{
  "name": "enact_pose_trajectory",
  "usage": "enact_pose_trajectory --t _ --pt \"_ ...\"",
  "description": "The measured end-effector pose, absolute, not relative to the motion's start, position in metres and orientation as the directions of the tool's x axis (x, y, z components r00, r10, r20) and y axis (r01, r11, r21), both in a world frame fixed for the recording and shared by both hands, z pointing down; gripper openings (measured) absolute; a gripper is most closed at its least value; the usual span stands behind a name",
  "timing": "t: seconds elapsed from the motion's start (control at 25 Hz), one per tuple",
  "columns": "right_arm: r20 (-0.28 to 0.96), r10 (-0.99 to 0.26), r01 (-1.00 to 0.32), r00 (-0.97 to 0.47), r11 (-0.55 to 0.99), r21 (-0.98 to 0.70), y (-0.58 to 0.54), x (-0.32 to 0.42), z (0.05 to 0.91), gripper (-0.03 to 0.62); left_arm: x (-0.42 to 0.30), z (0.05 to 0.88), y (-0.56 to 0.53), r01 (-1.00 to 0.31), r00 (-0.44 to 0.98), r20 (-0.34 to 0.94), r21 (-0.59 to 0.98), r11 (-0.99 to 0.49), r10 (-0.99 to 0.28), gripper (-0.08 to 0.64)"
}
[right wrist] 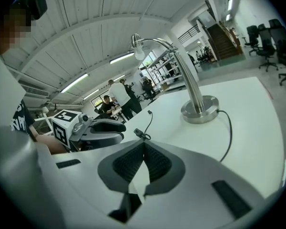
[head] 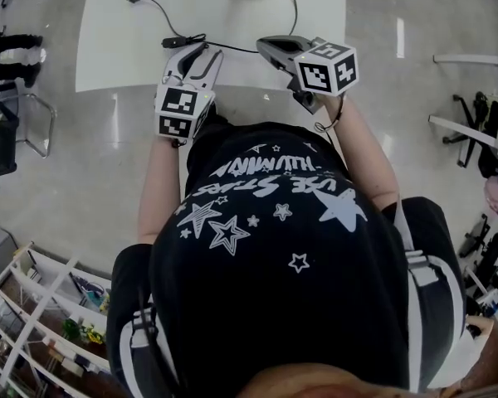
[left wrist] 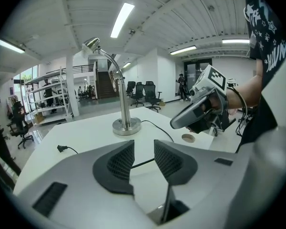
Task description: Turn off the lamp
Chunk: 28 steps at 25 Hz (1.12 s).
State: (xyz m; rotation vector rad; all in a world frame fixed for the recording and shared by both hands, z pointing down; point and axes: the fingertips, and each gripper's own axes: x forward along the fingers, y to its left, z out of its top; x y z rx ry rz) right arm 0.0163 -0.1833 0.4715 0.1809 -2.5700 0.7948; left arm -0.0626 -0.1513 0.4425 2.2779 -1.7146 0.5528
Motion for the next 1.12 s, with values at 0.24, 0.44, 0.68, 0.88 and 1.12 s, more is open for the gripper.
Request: enact_pose_trajectory --t 0.24,0.44,0.68,0.88,1.12 --pt "0.424 0.025 -0.208 -0.905 0.844 -0.494 -0.176 0.054 0.465 0.005 -0.029 0.431 -0.141 -0.976 0.185 0.382 -0.032 -0.213 -0.905 0.135" --pt "0.395 0.037 -0.169 -0.918 0.864 -0.474 -0.169 0.086 0.453 0.005 0.003 0.417 -0.13 -0.987 0.143 0.338 -0.017 -0.158 -0.93 0.135" --pt "0.347 0.045 -0.121 -0.937 0.889 -0.442 -0.16 0.108 0.436 0.005 0.029 0.406 -0.112 -0.995 0.093 0.308 -0.012 -0.102 -0.947 0.133" --pt "0.307 0.053 -0.086 -0.95 0.902 -0.422 -0.147 0.114 0.425 0.005 0.043 0.401 -0.093 -0.998 0.056 0.303 0.001 -0.059 -0.951 0.133" --pt "0.276 0.069 -0.052 -0.959 0.911 -0.408 -0.129 0.108 0.413 0.005 0.038 0.391 -0.072 -1.0 0.002 0.279 0.03 0.006 -0.96 0.132"
